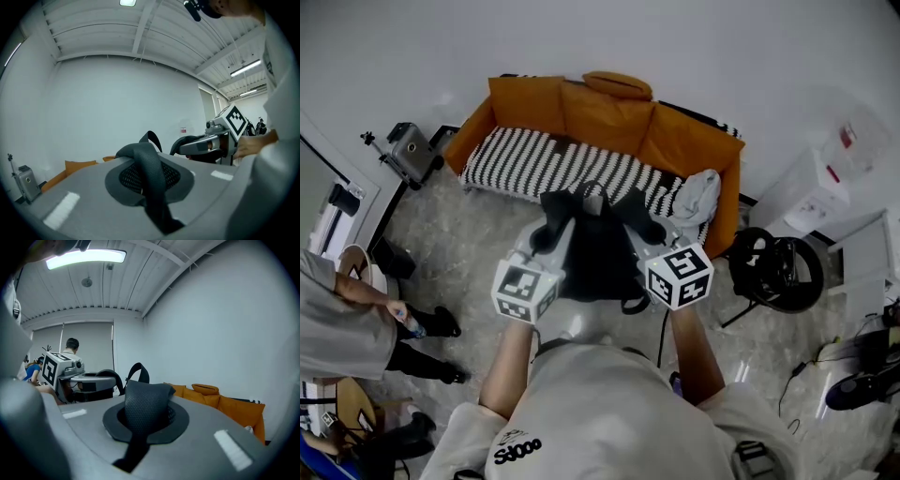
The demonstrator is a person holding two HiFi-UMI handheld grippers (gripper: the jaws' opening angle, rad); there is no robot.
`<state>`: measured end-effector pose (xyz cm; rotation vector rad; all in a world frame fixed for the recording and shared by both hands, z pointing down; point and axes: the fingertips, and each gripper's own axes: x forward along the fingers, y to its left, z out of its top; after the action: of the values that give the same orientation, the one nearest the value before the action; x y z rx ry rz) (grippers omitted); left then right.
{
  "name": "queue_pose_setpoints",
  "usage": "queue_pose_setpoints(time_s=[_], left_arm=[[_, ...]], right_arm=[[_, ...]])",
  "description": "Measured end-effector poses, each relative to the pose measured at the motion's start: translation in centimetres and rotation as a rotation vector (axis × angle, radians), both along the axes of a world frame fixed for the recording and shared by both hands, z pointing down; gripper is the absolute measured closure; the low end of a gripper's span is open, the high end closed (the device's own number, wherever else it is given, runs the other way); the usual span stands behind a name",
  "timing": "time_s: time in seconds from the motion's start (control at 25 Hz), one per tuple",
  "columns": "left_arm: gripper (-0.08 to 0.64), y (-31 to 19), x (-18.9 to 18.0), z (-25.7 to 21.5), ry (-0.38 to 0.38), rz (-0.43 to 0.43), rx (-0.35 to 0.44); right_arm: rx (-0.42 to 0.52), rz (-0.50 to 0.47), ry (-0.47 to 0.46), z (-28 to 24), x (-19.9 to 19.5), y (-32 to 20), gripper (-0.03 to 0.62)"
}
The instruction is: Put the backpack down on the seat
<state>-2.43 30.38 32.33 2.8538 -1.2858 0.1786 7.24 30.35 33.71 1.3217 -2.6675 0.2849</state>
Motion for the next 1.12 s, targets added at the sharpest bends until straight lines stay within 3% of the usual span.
queue_pose_setpoints(time_s=[0.6,1.12], left_arm=[[0.525,-1.6,1.0,-0.5,0.014,-0.014,0.013],[0.524,-9.7,0.7,0.6,0.027,-0.013,0.022]], right_arm=[[0.004,-0.005,-0.006,-0.6,1.0,-1.6,0.589],[0.006,-0.013,0.005,0.4,0.7,-9.6,0.589]])
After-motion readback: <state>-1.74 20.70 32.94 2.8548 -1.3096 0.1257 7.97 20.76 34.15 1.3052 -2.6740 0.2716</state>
